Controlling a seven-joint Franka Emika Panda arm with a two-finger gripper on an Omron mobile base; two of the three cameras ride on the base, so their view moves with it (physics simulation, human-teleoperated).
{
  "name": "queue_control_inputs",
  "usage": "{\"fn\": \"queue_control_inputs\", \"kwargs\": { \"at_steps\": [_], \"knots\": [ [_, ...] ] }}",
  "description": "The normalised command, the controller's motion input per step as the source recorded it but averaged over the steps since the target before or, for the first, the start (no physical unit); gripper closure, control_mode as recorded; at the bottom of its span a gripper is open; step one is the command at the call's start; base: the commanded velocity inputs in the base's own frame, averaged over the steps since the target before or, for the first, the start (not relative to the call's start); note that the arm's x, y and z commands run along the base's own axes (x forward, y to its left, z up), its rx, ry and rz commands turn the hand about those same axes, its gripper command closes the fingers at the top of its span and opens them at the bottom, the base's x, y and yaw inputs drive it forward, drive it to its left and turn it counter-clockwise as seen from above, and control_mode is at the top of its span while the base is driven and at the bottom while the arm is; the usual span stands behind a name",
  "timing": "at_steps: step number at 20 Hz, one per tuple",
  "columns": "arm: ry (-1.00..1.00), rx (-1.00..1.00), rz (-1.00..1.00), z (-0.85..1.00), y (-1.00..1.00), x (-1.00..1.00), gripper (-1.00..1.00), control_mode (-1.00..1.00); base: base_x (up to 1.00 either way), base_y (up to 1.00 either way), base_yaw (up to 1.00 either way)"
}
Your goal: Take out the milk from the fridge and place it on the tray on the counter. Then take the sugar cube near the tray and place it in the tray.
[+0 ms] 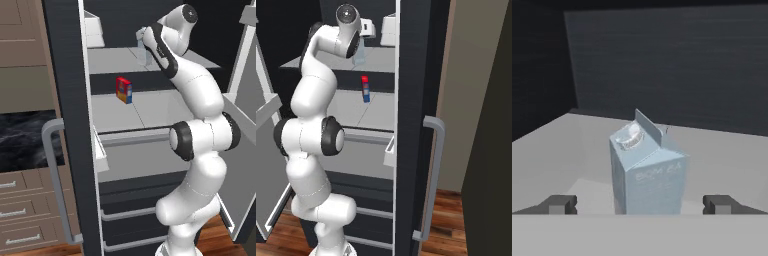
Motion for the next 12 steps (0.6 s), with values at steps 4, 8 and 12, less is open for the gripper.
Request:
{"fn": "queue_control_inputs", "kwargs": {
  "at_steps": [4, 8, 12],
  "knots": [
    [0.0, 0.0, 0.04, 0.0, 0.0, 0.37, -1.0, -1.0, 0.0, 0.0, 0.0],
    [0.0, 0.0, 0.03, 0.0, 0.0, 0.34, -1.0, -1.0, 0.0, 0.0, 0.0],
    [0.0, 0.0, 0.01, 0.0, 0.0, 0.38, -1.0, -1.0, 0.0, 0.0, 0.0]
  ]
}}
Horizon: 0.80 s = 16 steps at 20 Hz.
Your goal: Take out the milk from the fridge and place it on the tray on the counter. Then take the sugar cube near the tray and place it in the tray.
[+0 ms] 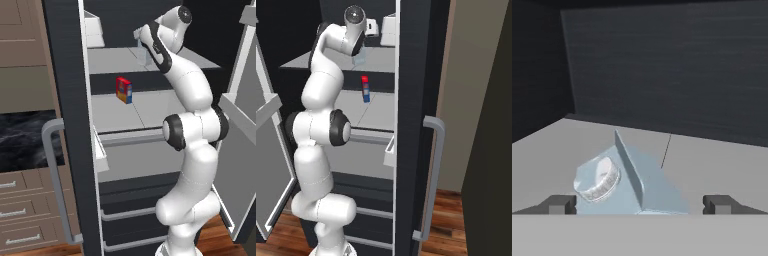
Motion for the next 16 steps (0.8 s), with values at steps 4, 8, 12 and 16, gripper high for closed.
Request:
{"fn": "queue_control_inputs", "kwargs": {
  "at_steps": [4, 8, 12, 16],
  "knots": [
    [0.0, 0.0, 0.0, -0.04, 0.0, 0.39, -1.0, -1.0, 0.0, 0.0, 0.0],
    [0.0, 0.0, 0.0, -0.02, 0.04, 0.12, 1.0, -1.0, 0.0, 0.0, 0.0],
    [0.0, 0.0, 0.0, 0.0, 0.08, 0.01, 1.0, -1.0, 0.0, 0.0, 0.0],
    [-0.03, 0.0, 0.0, 0.0, 0.03, 0.0, 1.0, -1.0, 0.0, 0.0, 0.0]
  ]
}}
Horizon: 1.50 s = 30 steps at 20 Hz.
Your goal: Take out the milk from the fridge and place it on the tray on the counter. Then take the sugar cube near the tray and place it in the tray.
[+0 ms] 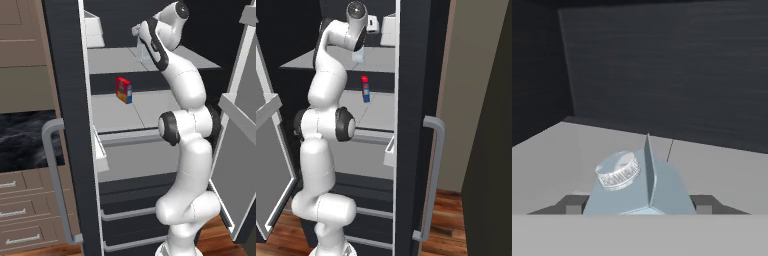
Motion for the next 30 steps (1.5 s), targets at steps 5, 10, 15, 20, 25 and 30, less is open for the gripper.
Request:
{"fn": "queue_control_inputs", "kwargs": {
  "at_steps": [5, 10, 15, 20, 25, 30],
  "knots": [
    [-0.11, 0.0, -0.06, -0.06, 0.1, -0.79, 1.0, -1.0, 0.0, 0.0, 0.0],
    [-0.33, 0.0, -0.05, -0.3, 0.16, -1.0, 1.0, -1.0, 0.0, 0.0, 0.0],
    [-0.34, 0.0, -0.04, -0.66, 0.32, -1.0, 1.0, -1.0, 0.0, 0.0, 0.0],
    [-0.31, 0.04, -0.03, -0.38, 0.07, -1.0, 1.0, -1.0, 0.0, 0.0, 0.0],
    [-0.23, 0.11, -0.08, 0.27, 0.0, -1.0, 1.0, -1.0, 0.0, 0.0, 0.0],
    [-0.19, 0.05, -0.1, 0.62, 0.0, -1.0, 1.0, -1.0, 0.0, 0.0, 0.0]
  ]
}}
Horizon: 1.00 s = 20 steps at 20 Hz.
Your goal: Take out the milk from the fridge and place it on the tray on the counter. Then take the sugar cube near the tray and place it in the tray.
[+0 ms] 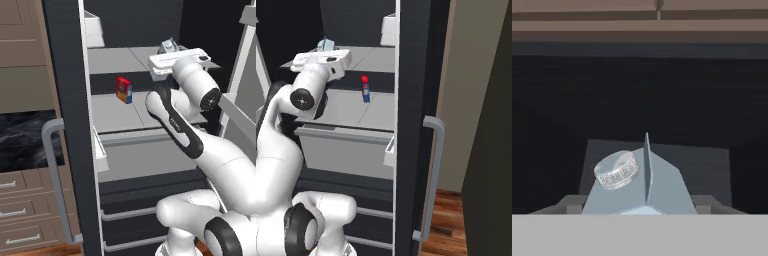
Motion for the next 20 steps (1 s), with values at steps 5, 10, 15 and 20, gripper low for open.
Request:
{"fn": "queue_control_inputs", "kwargs": {
  "at_steps": [5, 10, 15, 20],
  "knots": [
    [0.25, -0.09, -0.07, 0.0, 0.05, -1.0, 1.0, -1.0, 0.0, 0.0, 0.0],
    [0.47, -0.16, -0.04, 0.0, 0.02, -0.85, 1.0, -1.0, 0.0, 0.0, 0.0],
    [0.48, -0.11, -0.04, 0.01, 0.0, -0.63, 1.0, -1.0, 0.0, 0.0, 0.0],
    [0.11, 0.0, 0.0, -0.06, 0.0, -0.23, 1.0, -1.0, 0.0, 0.0, 0.0]
  ]
}}
